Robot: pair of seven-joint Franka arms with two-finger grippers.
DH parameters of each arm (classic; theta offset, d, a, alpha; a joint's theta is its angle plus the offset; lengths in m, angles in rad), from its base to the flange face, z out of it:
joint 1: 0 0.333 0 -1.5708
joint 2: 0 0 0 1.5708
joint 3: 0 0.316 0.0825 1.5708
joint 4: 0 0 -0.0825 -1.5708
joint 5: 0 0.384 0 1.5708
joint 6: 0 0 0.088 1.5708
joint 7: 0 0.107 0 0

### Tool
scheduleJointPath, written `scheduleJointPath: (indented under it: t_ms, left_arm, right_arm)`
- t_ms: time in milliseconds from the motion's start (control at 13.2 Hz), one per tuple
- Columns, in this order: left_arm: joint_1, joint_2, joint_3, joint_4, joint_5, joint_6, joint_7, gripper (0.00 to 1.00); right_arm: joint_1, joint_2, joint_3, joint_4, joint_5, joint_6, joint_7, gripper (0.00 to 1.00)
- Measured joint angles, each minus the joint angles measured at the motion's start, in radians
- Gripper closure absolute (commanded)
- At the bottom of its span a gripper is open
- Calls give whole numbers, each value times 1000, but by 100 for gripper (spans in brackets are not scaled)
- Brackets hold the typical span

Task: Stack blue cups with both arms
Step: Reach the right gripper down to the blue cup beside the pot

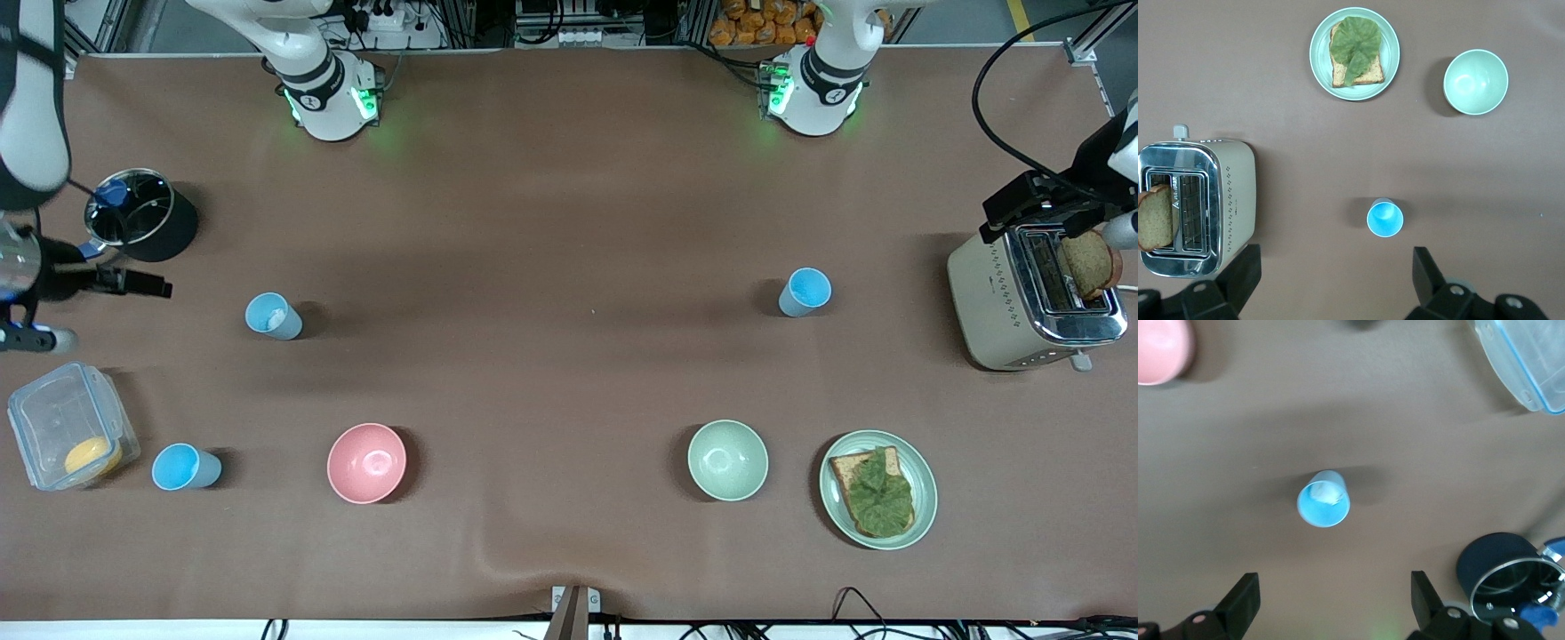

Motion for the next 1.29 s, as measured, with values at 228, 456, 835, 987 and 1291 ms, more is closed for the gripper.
scheduleJointPath:
  t_ms: [228, 456, 835, 987, 1291]
  left_arm:
    - [0, 0, -3, 0, 0, 1, -1, 0]
    - [0, 0, -3, 0, 0, 1, -1, 0]
    - [0, 0, -4, -1, 0, 1, -1, 0]
    - [-1, 0, -4, -1, 0, 1, -1, 0]
    - [-6, 0, -9, -1, 0, 1, -1, 0]
  right_arm:
    - [-9, 20, 4, -147, 0, 169, -5, 0]
    - [-9, 20, 11, -291, 0, 349, -9, 0]
    - [-5, 34, 18, -453, 0, 550, -39, 0]
    - [-3, 71, 20, -462, 0, 594, -54, 0]
    - [-4, 129, 19, -463, 0, 622, -114, 0]
